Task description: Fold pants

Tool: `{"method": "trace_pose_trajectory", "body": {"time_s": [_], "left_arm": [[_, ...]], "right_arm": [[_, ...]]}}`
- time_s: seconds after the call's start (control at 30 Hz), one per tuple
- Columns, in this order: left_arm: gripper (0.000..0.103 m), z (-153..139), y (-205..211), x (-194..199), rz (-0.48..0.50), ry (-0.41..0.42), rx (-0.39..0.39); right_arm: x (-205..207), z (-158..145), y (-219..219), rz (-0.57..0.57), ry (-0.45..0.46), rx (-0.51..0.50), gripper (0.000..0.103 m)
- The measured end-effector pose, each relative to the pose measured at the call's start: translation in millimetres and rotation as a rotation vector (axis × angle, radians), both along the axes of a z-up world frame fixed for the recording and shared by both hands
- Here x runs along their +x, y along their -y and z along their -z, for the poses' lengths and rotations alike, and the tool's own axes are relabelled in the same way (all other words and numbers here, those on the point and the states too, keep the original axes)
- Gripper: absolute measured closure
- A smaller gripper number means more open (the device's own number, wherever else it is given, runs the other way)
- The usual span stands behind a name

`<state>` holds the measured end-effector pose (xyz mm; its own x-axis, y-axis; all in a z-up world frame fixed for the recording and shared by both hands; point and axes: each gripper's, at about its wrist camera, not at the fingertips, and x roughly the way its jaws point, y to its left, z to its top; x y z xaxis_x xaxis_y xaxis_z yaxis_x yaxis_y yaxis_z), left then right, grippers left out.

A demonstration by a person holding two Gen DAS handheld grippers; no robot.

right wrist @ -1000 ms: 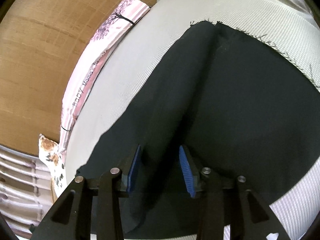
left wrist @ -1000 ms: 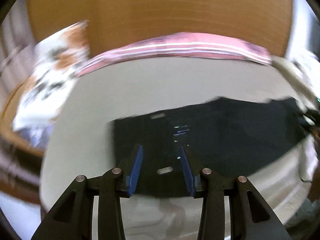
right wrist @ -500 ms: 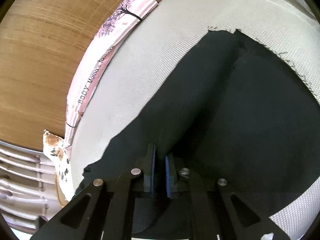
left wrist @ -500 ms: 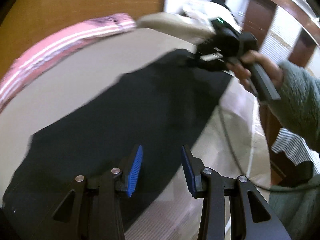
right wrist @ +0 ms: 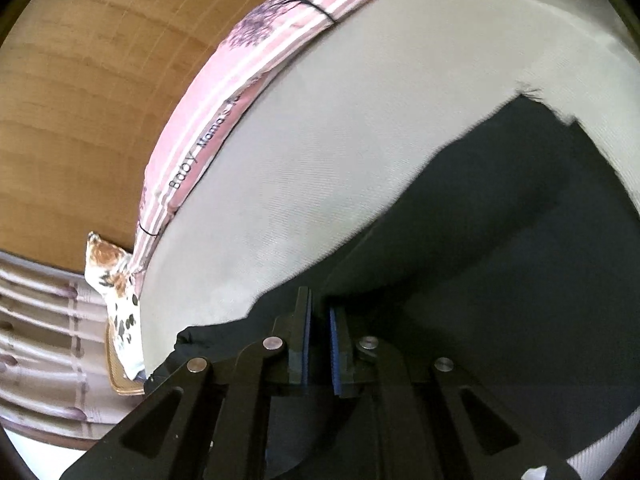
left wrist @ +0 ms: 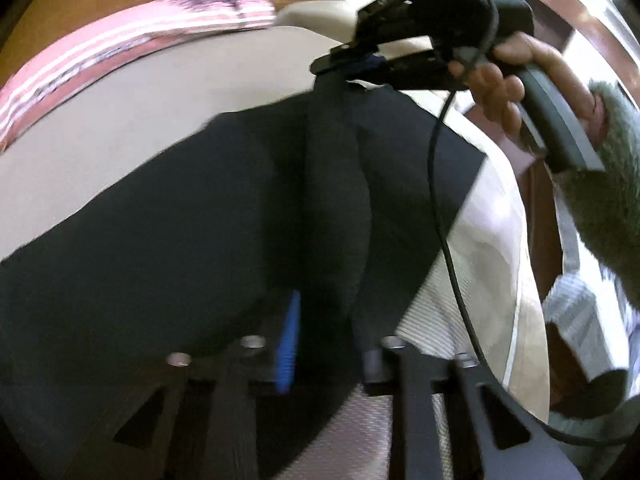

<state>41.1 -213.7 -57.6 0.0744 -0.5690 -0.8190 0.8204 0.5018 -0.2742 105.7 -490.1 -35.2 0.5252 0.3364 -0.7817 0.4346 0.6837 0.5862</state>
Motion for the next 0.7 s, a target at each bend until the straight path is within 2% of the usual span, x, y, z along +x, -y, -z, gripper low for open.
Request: {"method": "trace_pose_trajectory", "body": {"time_s": [0.13,0.3,0.47,0.57,0.7], "left_arm": [[0.093,4,-15,23,-0.102,-0.031,-0.008],[0.093,15,-26,35,-0.165,-0.100,-0.031],[0.093,17,-23,31,-0.153,-0.086,-0.035],[0.093,19,-26,34,-0.157,-0.103,-0.048],[0.093,22,-26,35,-0.163,-0.114,-0.056]], "right_arm": [[32,7,-8,-0.023,0.021,0.037,0.081],[57,1,-5,-0.009,0.082,0.044,0.081],[43,-3,24,0.055,0.056,0.002,0.081],[26,-2,51,0.126,0.035,-0.010,0.081],[15,5,71,0.165,0.006,-0.019,0.081]]}}
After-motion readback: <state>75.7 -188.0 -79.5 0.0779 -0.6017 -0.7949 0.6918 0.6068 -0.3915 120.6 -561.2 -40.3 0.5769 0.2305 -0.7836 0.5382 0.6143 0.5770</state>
